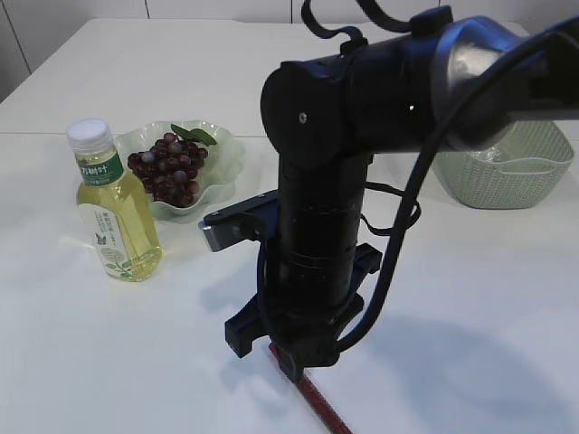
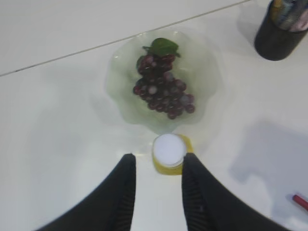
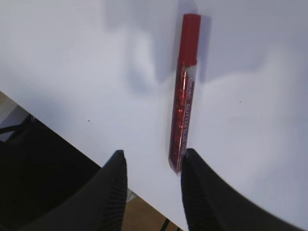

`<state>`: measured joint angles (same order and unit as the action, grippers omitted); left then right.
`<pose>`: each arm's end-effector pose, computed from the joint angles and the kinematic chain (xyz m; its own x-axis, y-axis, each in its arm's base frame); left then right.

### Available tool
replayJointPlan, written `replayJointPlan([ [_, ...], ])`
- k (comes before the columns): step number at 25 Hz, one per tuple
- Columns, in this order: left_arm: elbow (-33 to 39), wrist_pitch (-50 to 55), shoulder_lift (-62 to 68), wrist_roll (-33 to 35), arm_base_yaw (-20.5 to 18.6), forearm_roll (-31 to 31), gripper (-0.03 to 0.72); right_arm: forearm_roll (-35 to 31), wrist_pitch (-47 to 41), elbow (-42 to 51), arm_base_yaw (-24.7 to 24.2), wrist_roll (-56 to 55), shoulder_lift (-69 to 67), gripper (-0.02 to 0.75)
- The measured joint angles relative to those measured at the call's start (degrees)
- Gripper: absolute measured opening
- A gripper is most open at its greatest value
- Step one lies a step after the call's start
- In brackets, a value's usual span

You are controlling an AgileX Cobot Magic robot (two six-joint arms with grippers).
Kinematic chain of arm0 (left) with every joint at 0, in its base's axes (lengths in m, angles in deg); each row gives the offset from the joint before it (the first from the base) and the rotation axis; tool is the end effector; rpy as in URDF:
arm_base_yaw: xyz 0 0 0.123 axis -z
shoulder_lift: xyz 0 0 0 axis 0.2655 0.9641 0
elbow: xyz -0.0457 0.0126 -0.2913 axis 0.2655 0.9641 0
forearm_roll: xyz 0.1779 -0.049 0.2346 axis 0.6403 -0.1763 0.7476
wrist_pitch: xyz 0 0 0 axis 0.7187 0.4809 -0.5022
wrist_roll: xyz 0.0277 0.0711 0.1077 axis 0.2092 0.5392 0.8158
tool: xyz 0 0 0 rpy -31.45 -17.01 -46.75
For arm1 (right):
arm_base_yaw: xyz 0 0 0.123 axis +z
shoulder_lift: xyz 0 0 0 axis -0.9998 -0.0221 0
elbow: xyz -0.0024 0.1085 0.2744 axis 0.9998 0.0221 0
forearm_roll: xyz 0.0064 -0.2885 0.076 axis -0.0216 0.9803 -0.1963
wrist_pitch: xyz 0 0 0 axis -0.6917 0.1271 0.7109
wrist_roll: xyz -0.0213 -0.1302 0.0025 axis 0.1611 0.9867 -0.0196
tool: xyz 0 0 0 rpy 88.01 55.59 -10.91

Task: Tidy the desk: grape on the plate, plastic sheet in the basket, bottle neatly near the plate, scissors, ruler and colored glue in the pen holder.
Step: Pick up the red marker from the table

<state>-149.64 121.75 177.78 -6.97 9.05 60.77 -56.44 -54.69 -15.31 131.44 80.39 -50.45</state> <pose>0.3654 -0.1382 0.4342 -0.7324 0.2579 -0.6302 0.2471 0.9631 0.1070 0.2909 0.2977 0.1474 -0.7664 -0.6398 0.0574 -0.6257 0.7637 0.1592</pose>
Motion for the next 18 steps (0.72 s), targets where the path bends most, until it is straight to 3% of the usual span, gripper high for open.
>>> replayJointPlan([
  [3, 3.54, 0.0, -3.71, -0.12, -4.28, -0.13, 0.241, 0.27, 2.78, 0.0, 0.95, -0.1, -0.64, 0.314],
  [6, 6.8, 0.11, -6.51, -0.15, -6.19, -0.13, 0.241, 0.59, 5.82, 0.56, 1.51, -0.1, -0.99, 0.314],
  [18, 10.63, 0.11, -11.63, -0.15, -6.43, 2.09, 0.241, 2.91, 13.13, 4.9, 1.66, -1.5, -5.66, 0.314],
])
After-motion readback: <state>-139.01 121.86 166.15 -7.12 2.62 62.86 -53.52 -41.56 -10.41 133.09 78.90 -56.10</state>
